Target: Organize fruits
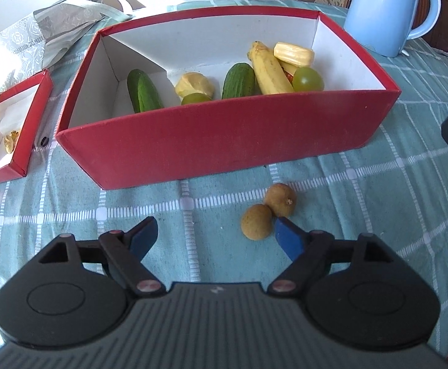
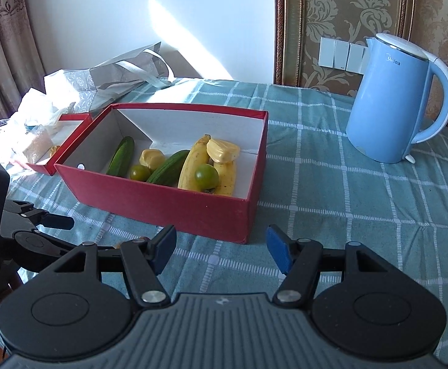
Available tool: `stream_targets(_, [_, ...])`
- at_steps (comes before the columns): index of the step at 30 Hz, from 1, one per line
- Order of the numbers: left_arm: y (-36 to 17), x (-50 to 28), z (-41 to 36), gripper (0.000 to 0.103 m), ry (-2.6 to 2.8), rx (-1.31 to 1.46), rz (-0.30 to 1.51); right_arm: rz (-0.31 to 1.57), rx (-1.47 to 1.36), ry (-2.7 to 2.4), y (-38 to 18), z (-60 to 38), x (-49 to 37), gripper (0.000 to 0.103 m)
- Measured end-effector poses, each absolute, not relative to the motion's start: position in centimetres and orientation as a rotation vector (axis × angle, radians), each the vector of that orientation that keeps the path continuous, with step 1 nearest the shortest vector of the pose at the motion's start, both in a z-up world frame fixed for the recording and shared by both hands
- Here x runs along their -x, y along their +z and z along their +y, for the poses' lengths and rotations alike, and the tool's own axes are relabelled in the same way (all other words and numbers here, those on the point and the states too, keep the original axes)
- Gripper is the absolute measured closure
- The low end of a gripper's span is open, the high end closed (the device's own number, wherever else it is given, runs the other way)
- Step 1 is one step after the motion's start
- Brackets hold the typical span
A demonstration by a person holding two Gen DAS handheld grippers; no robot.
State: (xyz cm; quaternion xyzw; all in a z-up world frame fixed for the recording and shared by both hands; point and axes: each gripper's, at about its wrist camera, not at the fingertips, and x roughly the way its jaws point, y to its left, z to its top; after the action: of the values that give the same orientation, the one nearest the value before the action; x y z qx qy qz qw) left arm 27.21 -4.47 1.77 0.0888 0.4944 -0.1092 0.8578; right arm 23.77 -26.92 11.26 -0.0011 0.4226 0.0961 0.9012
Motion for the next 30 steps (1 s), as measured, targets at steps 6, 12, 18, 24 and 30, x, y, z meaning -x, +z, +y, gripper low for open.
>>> stream_targets(6, [1.6, -26.9, -4.8, 0.021, -0.278, -0.213, 1.016, 0.875, 0.002, 0.197, 11.3, -26.7, -23.7, 0.039])
stream_targets(12, [0.6, -25.9, -5.6, 0.028, -0.373, -0.303, 0.972, 0.885, 0.001, 0.200, 10.9, -26.5, -23.6, 0.039])
stream_targets(18, [-0.4, -26.0, -6.2, 0.043, -0.466, -0.335, 0.982, 0.900, 0.003, 0.200, 10.3, -26.2, -23.3, 0.039])
stream_targets(24, [-1.5, -27.1, -6.6, 0.064, -0.513, -0.366, 0.998, 0.906, 0.001, 0.211, 10.0, -25.7, -23.0, 0.039])
stream_targets(30, [-1.5, -27.8, -6.8, 0.079, -0.557, -0.381, 0.999, 0.920, 0.007, 0.224, 9.5, -25.4, -22.8, 0.039])
